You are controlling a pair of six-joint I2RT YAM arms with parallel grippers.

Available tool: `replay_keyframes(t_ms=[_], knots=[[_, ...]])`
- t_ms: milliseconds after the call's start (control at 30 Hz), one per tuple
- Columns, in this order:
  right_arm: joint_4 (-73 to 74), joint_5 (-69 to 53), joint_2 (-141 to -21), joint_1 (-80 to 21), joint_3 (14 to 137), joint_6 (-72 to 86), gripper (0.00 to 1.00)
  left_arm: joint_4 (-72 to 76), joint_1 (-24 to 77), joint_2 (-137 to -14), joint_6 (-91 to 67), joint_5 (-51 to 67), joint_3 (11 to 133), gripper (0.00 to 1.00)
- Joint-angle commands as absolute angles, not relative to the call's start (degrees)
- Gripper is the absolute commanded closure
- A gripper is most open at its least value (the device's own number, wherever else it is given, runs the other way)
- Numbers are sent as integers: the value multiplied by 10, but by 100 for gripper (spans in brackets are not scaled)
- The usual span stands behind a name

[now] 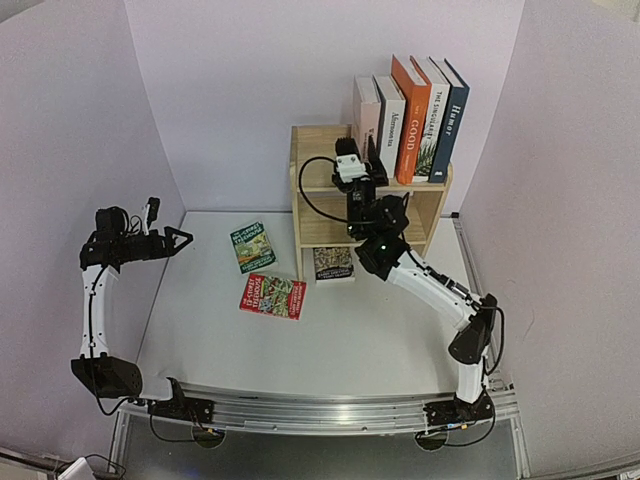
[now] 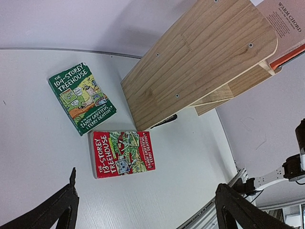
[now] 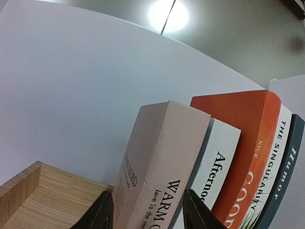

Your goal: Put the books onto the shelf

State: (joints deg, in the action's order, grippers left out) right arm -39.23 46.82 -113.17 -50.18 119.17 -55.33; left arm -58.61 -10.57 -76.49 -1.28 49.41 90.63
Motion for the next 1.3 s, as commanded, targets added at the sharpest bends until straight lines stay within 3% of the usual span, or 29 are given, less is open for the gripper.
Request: replay_keyframes(t_ms=[0,233,733,1267], knots=[[-426,489,-1151,-488,1202,-549,53,-593,-105,-758,-1,505,922,0],[-426,495,-1183,-471,1241,-549,60,-593,-105,-761,-1,506,923,0],[-425,510,-1217,-442,1289,-548,63,-593,-105,-760,-1,503,918,0],[-404,520,-1138,-487,1206,-543,62,-598,-87,-756,53,453,856,0]])
